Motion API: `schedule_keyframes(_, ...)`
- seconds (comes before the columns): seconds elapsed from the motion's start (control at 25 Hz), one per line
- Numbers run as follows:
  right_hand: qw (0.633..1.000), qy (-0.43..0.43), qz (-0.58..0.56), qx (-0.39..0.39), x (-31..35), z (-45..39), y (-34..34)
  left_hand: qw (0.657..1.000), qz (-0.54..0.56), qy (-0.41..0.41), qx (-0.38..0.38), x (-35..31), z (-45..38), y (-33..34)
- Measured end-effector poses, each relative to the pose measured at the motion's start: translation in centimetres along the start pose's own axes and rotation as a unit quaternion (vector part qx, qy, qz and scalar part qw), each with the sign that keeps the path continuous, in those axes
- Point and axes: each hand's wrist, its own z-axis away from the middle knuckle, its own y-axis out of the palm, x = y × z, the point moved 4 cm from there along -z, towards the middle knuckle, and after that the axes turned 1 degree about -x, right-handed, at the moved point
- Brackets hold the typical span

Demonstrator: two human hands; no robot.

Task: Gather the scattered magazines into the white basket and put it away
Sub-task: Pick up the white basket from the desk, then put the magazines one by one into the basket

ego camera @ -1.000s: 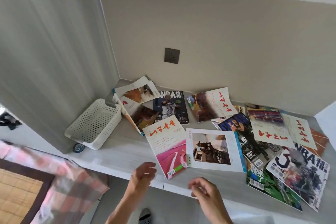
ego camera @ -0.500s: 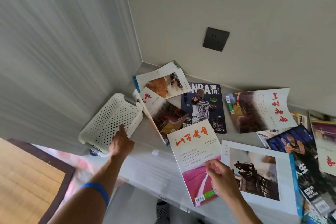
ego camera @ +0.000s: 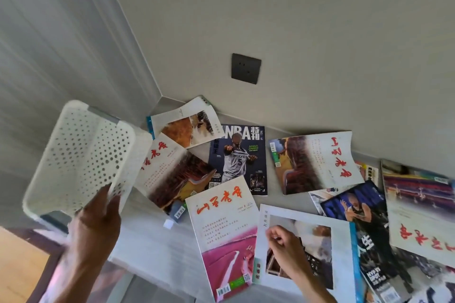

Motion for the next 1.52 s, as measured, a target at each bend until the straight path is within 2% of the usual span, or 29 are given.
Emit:
schedule_keyframes(0.08,1.0,0.008,0.028,-0.004,-1.8,-0.8,-1.8,0.996,0.018,0.086,0.01,-5.8,-0.4,2.4)
schedule_keyframes(0.2,0.997,0.028,0.06,-0.03,-4.3,-1.2,-4.2,0.975,-0.015,0.184,0.126,-14.1,-1.3,10.9)
schedule_keyframes(0.32,0.991,0.049,0.114,-0.046,-6.5,-0.7,-5.6,0.916,-0.109,0.267,0.28,-19.4,-1.2,20.6)
schedule_keyframes(0.4,0.988,0.048,0.131,-0.059,-7.4,-0.3,-6.3,0.884,-0.149,0.281,0.342,-20.9,-1.0,24.5)
schedule_keyframes(0.48,0.986,0.046,0.134,-0.082,-8.0,-0.1,-7.1,0.884,-0.166,0.29,0.326,-21.0,-0.2,25.8)
schedule_keyframes(0.56,0.981,0.062,0.133,-0.128,-8.9,0.1,-8.4,0.91,-0.102,0.304,0.263,-20.0,2.3,24.5)
schedule_keyframes(0.6,0.972,0.107,0.123,-0.167,-10.2,0.3,-9.5,0.919,-0.047,0.304,0.248,-18.9,4.4,23.6)
schedule_keyframes(0.64,0.958,0.175,0.098,-0.206,-11.6,0.6,-10.7,0.916,-0.009,0.298,0.27,-17.4,7.1,22.9)
schedule_keyframes(0.72,0.929,0.292,0.048,-0.222,-13.9,1.4,-11.4,0.876,-0.002,0.285,0.39,-13.8,13.1,22.6)
schedule_keyframes(0.76,0.928,0.304,0.035,-0.213,-14.6,1.7,-10.8,0.842,-0.018,0.283,0.459,-12.0,16.0,22.8)
schedule_keyframes(0.8,0.934,0.294,0.026,-0.201,-15.1,1.9,-9.9,0.819,-0.033,0.289,0.496,-10.7,18.2,23.0)
schedule_keyframes(0.84,0.939,0.283,0.002,-0.196,-15.3,2.0,-9.0,0.818,-0.041,0.289,0.496,-10.0,19.2,23.5)
schedule_keyframes(0.92,0.934,0.305,-0.074,-0.172,-15.5,2.3,-7.9,0.843,-0.027,0.241,0.48,-9.7,19.4,24.0)
schedule_keyframes(1.04,0.926,0.317,-0.161,-0.13,-15.6,2.7,-7.7,0.868,0.052,0.087,0.486,-9.8,18.2,23.7)
schedule_keyframes(1.12,0.931,0.243,-0.243,-0.12,-13.8,2.8,-8.0,0.912,0.063,0.039,0.404,-9.8,16.8,22.5)
schedule_keyframes(1.2,0.901,0.142,-0.387,-0.134,-11.1,3.3,-8.8,0.938,0.07,-0.048,0.335,-9.4,16.1,21.0)
schedule_keyframes(1.24,0.87,0.098,-0.463,-0.14,-9.7,3.5,-9.3,0.926,0.115,-0.151,0.326,-9.0,16.3,20.5)
schedule_keyframes(1.28,0.84,0.069,-0.52,-0.14,-8.7,3.7,-9.7,0.878,0.199,-0.282,0.331,-9.0,16.8,20.1)
schedule_keyframes(1.32,0.819,0.061,-0.556,-0.127,-7.9,3.9,-9.6,0.795,0.294,-0.392,0.358,-9.4,17.7,20.2)
schedule_keyframes(1.36,0.807,0.072,-0.576,-0.106,-7.3,4.1,-9.1,0.71,0.368,-0.446,0.402,-10.3,18.6,20.2)
schedule_keyframes(1.4,0.801,0.102,-0.585,-0.08,-6.9,4.4,-8.1,0.658,0.418,-0.452,0.433,-11.2,19.2,20.2)
schedule_keyframes(1.44,0.796,0.137,-0.588,-0.05,-6.8,4.6,-7.0,0.646,0.444,-0.442,0.436,-11.8,19.6,20.1)
schedule_keyframes(1.48,0.793,0.174,-0.583,-0.024,-6.9,4.8,-6.1,0.659,0.46,-0.425,0.417,-12.0,19.6,19.9)
schedule_keyframes(1.52,0.797,0.203,-0.569,-0.005,-6.9,4.8,-5.5,0.688,0.462,-0.406,0.386,-11.9,19.2,19.6)
